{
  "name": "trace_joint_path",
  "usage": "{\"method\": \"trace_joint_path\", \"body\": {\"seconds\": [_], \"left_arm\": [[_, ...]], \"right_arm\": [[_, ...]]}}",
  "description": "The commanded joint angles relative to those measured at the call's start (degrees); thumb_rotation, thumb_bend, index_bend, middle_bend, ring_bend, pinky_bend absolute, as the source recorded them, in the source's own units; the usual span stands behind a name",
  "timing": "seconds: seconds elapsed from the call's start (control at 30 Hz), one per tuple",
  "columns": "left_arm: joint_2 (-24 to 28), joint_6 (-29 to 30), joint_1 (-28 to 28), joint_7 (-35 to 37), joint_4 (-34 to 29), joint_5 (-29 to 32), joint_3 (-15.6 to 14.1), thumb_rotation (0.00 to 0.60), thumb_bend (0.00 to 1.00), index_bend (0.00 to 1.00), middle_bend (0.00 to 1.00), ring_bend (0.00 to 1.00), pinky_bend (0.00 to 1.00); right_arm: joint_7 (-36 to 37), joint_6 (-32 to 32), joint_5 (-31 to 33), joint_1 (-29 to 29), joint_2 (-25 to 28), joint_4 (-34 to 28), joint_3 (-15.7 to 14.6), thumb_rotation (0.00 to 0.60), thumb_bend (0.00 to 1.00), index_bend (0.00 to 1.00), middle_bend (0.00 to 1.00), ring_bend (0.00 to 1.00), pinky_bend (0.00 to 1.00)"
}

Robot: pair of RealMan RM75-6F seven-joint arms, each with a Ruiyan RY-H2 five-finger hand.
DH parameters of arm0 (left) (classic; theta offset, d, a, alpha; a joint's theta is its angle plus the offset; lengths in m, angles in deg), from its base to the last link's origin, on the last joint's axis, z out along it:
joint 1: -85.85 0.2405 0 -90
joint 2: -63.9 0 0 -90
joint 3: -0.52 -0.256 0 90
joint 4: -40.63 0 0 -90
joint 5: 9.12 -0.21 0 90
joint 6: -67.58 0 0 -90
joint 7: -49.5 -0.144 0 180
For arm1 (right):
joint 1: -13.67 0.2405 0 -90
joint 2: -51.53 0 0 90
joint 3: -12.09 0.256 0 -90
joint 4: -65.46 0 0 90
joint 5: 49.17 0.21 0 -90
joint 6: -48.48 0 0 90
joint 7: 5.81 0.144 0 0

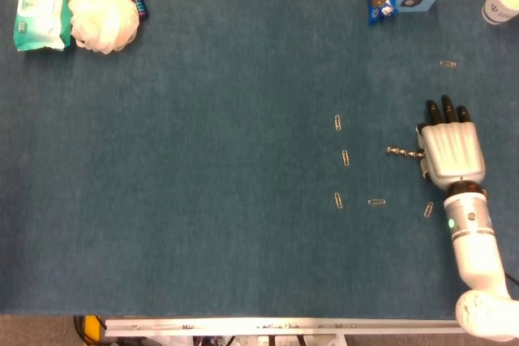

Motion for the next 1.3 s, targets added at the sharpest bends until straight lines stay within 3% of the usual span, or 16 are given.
{"method": "trace_joint_path", "body": {"seconds": [0.03, 0.53, 1.3], "left_arm": [[0.00, 0.02, 0.01, 0.07, 0.02, 0.00, 0.00, 0.600, 0.19, 0.49, 0.37, 0.25, 0.42], [0.06, 0.02, 0.05, 0.14, -0.03, -0.17, -0.05, 0.600, 0.19, 0.49, 0.37, 0.25, 0.42], [0.10, -0.12, 0.06, 0.29, 0.03, 0.12, 0.06, 0.600, 0.19, 0.49, 0.37, 0.25, 0.42]], "right_arm": [[-0.04, 0.10, 0.20, 0.18, -0.09, 0.08, -0.14, 0.600, 0.28, 0.52, 0.13, 0.00, 0.16], [-0.01, 0.33, 1.61, 1.29, -0.67, 0.68, -0.73, 0.600, 0.28, 0.53, 0.13, 0.00, 0.16], [0.79, 0.65, 3.24, 2.38, -1.46, 1.31, -0.88, 0.600, 0.39, 0.57, 0.13, 0.00, 0.15]]}}
